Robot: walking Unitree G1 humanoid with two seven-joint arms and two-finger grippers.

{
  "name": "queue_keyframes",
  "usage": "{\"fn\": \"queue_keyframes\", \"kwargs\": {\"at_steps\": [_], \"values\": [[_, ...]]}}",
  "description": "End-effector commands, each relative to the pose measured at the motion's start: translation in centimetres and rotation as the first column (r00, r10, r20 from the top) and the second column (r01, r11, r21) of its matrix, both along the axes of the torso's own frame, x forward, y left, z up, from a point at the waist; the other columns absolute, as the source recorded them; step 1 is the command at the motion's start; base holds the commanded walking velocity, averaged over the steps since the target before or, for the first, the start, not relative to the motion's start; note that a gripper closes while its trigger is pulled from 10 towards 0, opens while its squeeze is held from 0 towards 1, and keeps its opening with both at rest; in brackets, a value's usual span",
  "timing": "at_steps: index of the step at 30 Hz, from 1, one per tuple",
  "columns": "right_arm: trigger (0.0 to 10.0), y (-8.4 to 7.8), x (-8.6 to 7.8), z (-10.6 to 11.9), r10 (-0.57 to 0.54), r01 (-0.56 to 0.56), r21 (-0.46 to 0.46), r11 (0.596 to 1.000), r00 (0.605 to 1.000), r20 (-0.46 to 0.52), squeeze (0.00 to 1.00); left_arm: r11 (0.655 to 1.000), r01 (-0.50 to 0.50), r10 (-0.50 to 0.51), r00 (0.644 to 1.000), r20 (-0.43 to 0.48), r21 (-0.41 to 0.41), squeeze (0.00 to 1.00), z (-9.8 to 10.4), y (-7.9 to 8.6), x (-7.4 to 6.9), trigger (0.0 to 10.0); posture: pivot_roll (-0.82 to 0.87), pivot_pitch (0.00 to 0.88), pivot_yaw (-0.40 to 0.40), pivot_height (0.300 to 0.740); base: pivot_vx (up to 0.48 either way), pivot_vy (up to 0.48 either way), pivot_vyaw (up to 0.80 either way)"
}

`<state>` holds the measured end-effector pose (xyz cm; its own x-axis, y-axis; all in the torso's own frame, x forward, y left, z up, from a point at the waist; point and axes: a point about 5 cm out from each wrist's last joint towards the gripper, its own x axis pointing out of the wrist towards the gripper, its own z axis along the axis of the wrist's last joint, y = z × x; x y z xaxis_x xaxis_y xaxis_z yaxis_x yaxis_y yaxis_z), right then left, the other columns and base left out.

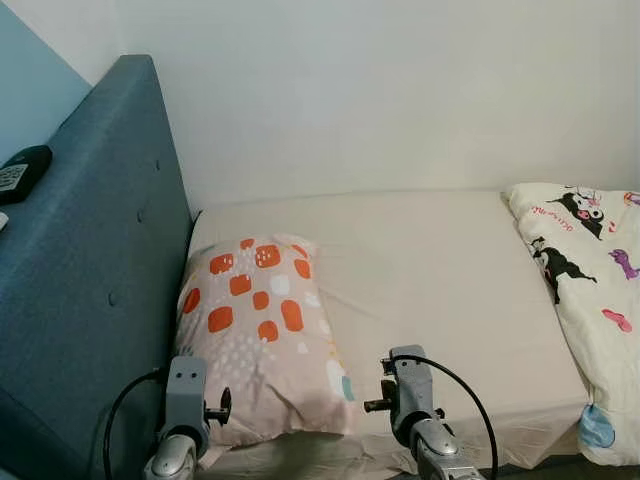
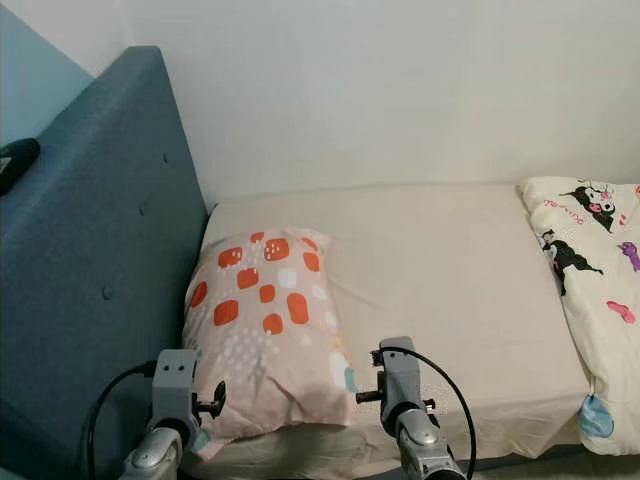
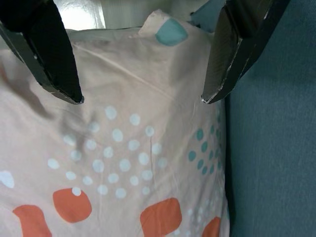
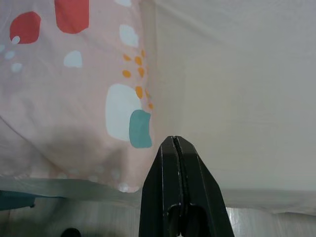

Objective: Clean up the room

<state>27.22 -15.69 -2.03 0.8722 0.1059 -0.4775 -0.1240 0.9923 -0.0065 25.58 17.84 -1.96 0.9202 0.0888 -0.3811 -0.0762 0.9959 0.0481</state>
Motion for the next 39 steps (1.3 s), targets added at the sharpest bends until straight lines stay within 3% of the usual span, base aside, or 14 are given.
{"fn": "queue_keyframes", "kwargs": {"at_steps": [1, 13, 39], "values": [[10.0, -0.2, 0.1, 0.0, -0.018, 0.018, 0.006, 1.000, 1.000, -0.007, 0.00, 1.000, 0.007, -0.007, 1.000, -0.022, 0.007, 0.00, -0.3, 0.0, -0.2, 10.0, 0.04, 0.004, -0.038, 0.726, 0.000, 0.000, 0.00], [10.0, -0.3, 0.7, 0.5, -0.021, 0.021, -0.003, 1.000, 1.000, 0.013, 0.00, 0.999, 0.028, -0.027, 1.000, -0.014, 0.037, 0.00, 0.1, -0.3, 0.4, 10.0, 0.03, 0.013, -0.048, 0.726, 0.000, 0.000, 0.00], [10.0, -0.2, 1.7, 1.6, -0.037, 0.035, 0.032, 0.999, 0.996, 0.077, 0.00, 1.000, -0.003, 0.001, 0.999, 0.051, 0.023, 0.00, 0.7, -0.1, 0.4, 10.0, 0.03, 0.048, -0.051, 0.726, 0.000, 0.000, 0.00]]}}
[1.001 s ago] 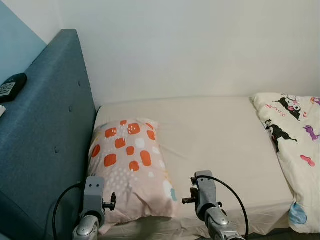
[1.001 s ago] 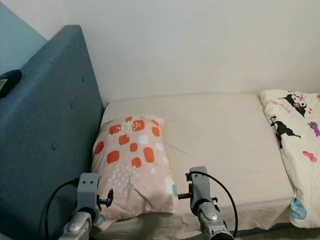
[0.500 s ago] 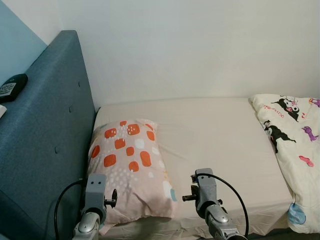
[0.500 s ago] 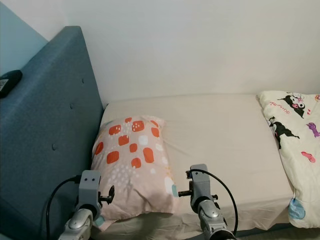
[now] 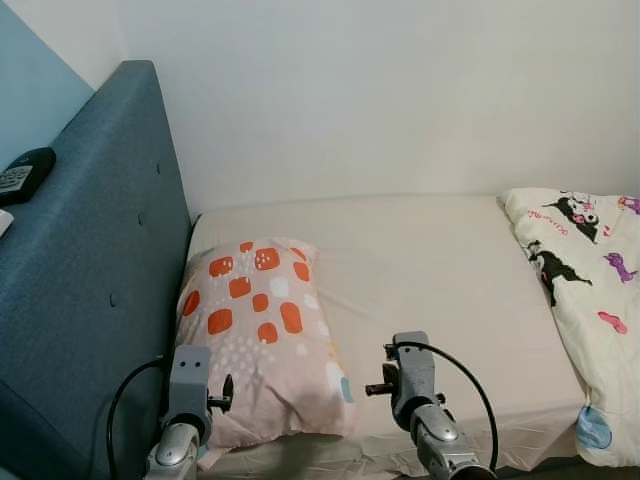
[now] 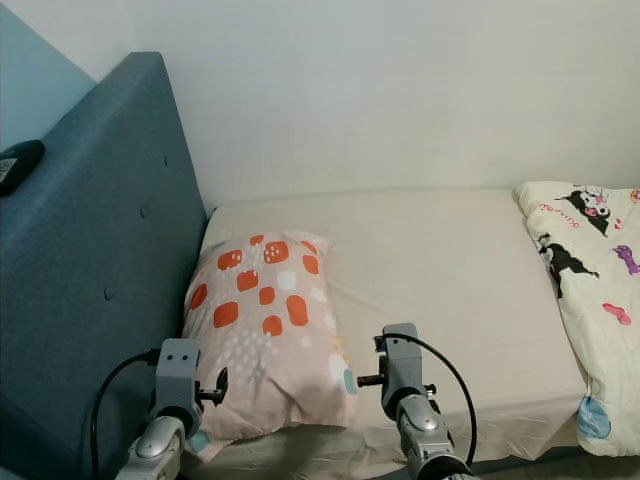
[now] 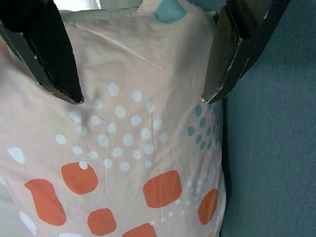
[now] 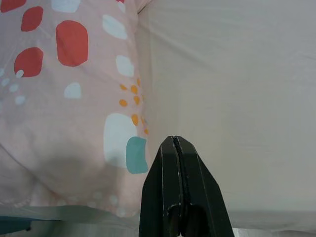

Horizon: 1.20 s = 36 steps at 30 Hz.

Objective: Clean up the room

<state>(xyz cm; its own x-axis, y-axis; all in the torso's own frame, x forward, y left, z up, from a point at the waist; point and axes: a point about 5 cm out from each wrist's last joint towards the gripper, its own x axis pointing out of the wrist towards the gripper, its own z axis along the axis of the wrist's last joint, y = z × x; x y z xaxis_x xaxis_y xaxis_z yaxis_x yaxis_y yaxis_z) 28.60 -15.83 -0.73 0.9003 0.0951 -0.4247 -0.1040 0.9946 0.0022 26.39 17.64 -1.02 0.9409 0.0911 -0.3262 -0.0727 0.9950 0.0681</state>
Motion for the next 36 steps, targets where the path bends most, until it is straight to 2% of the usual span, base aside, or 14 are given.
{"fn": "queue_keyframes", "kwargs": {"at_steps": [1, 10, 36], "values": [[10.0, -0.08, 0.34, 0.38, -0.017, 0.017, 0.016, 1.000, 1.000, 0.021, 0.00, 1.000, -0.009, 0.009, 1.000, -0.005, -0.001, 0.00, -0.24, 0.09, -0.37, 10.0, 0.03, 0.048, -0.051, 0.726, 0.000, 0.000, 0.00], [10.0, 0.00, 0.58, 0.59, -0.027, 0.026, 0.038, 0.999, 0.999, 0.026, 0.00, 1.000, -0.006, 0.006, 1.000, -0.005, 0.007, 0.00, -0.25, 0.17, -0.44, 10.0, 0.04, 0.052, -0.047, 0.726, 0.000, 0.000, 0.00], [10.0, 0.04, 0.74, 0.78, -0.009, 0.009, 0.019, 1.000, 0.999, 0.037, 0.00, 1.000, -0.021, 0.020, 1.000, 0.013, 0.019, 0.00, 0.11, 0.33, -0.15, 10.0, 0.04, 0.060, -0.047, 0.726, 0.000, 0.000, 0.00]]}}
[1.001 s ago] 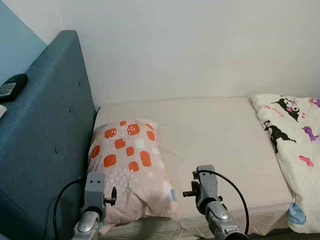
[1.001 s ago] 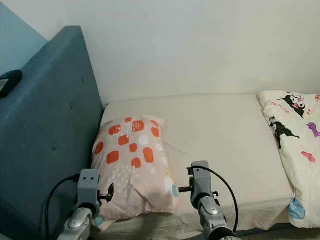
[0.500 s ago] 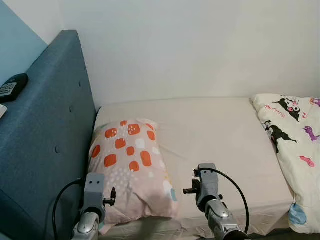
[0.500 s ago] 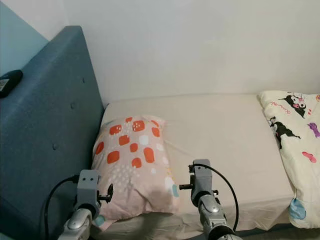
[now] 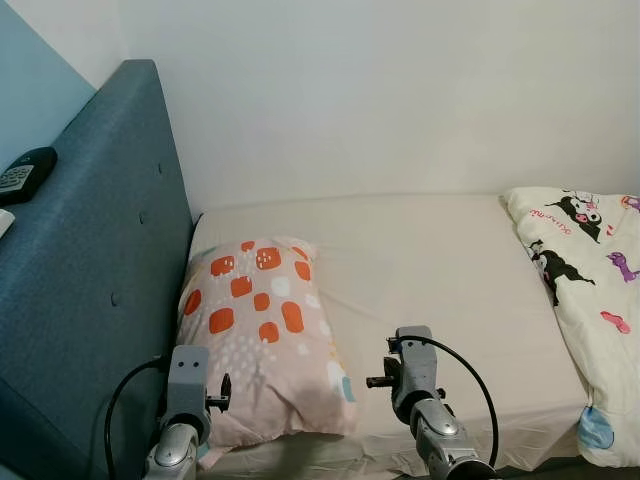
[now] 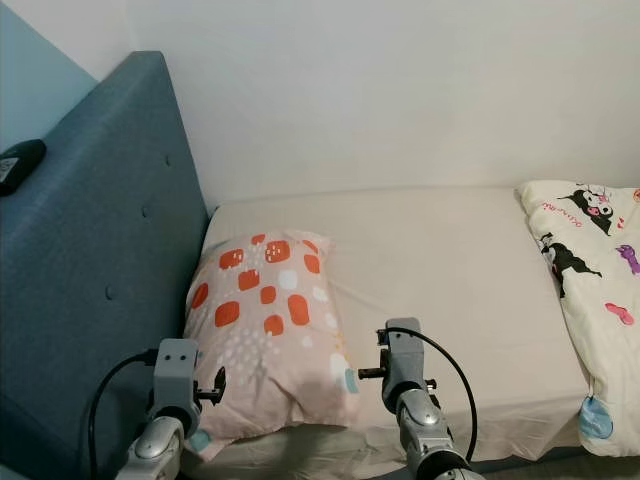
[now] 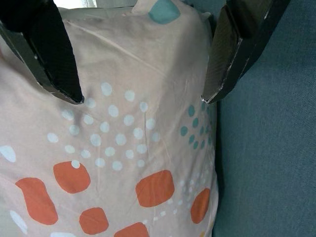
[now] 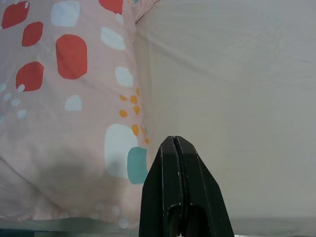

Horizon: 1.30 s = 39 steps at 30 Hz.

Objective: Clean up the room

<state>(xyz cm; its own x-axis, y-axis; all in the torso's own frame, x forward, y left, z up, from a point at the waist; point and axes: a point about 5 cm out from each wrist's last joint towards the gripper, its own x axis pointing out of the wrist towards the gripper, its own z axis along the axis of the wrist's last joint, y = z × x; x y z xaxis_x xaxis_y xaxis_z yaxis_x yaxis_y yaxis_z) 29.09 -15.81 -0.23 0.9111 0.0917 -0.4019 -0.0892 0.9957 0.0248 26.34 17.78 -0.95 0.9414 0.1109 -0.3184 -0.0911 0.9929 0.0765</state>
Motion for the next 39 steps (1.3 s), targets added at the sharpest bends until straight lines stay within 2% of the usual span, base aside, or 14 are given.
{"fn": "queue_keyframes", "kwargs": {"at_steps": [1, 31, 39], "values": [[10.0, 0.03, 0.25, 0.29, 0.006, -0.006, -0.006, 1.000, 1.000, 0.015, 0.00, 1.000, -0.003, 0.003, 1.000, 0.005, 0.011, 0.00, 0.04, 0.18, -0.10, 10.0, 0.04, 0.060, -0.047, 0.726, 0.000, 0.000, 0.00], [10.0, -0.09, 0.15, 0.25, 0.030, -0.029, -0.039, 0.999, 0.999, 0.019, 0.00, 1.000, 0.014, -0.015, 1.000, 0.012, 0.013, 0.00, 0.09, 0.06, -0.09, 10.0, 0.03, 0.029, -0.042, 0.726, 0.000, 0.000, 0.00], [10.0, -0.01, 0.25, 0.32, 0.036, -0.035, -0.043, 0.998, 0.999, 0.019, 0.00, 1.000, 0.010, -0.011, 1.000, 0.015, 0.012, 0.00, 0.12, 0.11, -0.09, 10.0, 0.03, 0.040, -0.044, 0.726, 0.000, 0.000, 0.80]]}}
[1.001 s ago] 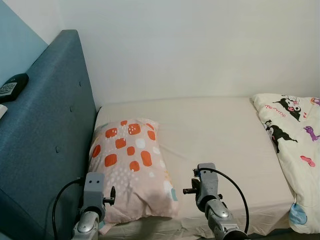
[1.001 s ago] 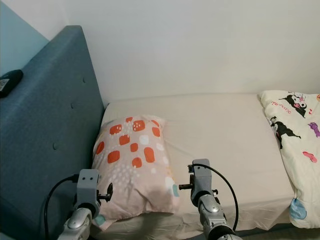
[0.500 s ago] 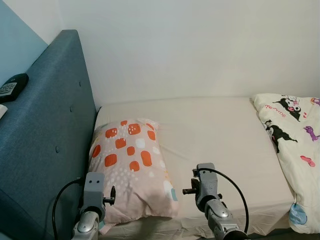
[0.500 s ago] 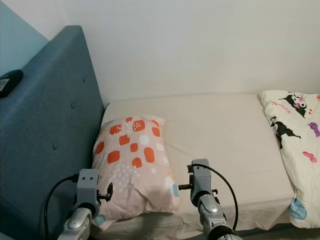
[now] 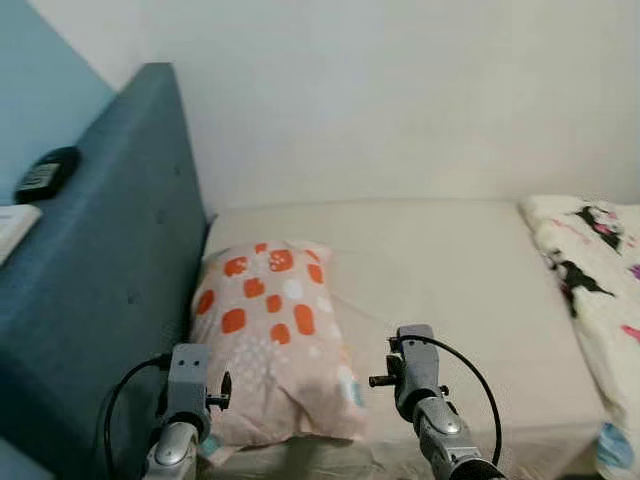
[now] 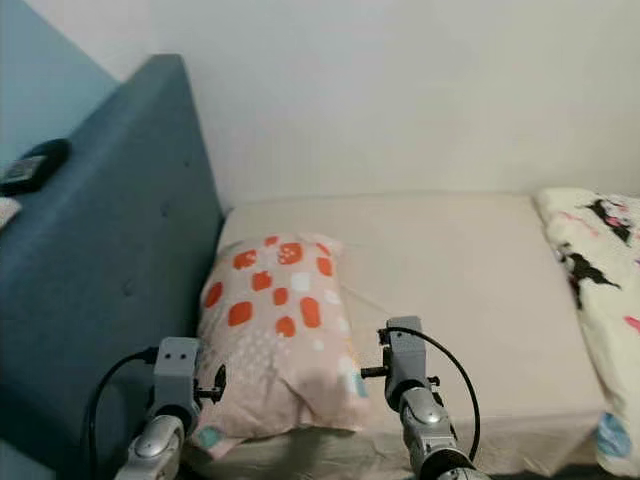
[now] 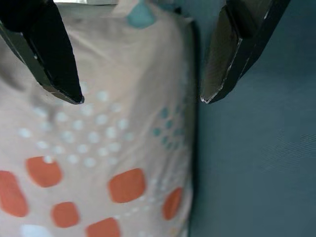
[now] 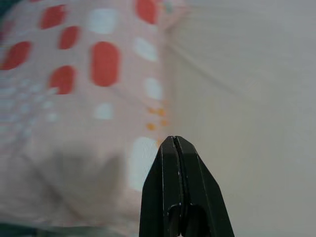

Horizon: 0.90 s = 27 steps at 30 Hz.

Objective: Clean up the room

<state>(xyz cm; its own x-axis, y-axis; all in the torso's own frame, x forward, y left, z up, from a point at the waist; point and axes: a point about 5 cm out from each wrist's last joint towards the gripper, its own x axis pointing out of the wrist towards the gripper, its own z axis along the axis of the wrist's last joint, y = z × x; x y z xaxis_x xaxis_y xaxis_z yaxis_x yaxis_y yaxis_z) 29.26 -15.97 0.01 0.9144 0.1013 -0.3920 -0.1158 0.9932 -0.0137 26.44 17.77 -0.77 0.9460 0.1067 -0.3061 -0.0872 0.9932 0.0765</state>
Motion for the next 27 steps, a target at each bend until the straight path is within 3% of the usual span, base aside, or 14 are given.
{"fn": "queue_keyframes", "kwargs": {"at_steps": [1, 27], "values": [[10.0, 0.1, 0.1, 0.1, 0.009, -0.009, -0.005, 1.000, 1.000, 0.005, 0.00, 1.000, 0.006, -0.006, 1.000, 0.002, 0.010, 0.00, -0.1, 0.1, -0.2, 10.0, 0.03, 0.040, -0.044, 0.726, 0.000, 0.000, 0.80], [10.0, 0.1, -0.1, -0.1, 0.004, -0.004, 0.002, 1.000, 1.000, -0.002, 0.00, 0.995, 0.099, -0.099, 0.995, 0.002, -0.001, 0.00, 0.1, -1.1, 0.0, 10.0, 0.04, 0.068, -0.046, 0.726, 0.000, 0.000, 0.80]]}}
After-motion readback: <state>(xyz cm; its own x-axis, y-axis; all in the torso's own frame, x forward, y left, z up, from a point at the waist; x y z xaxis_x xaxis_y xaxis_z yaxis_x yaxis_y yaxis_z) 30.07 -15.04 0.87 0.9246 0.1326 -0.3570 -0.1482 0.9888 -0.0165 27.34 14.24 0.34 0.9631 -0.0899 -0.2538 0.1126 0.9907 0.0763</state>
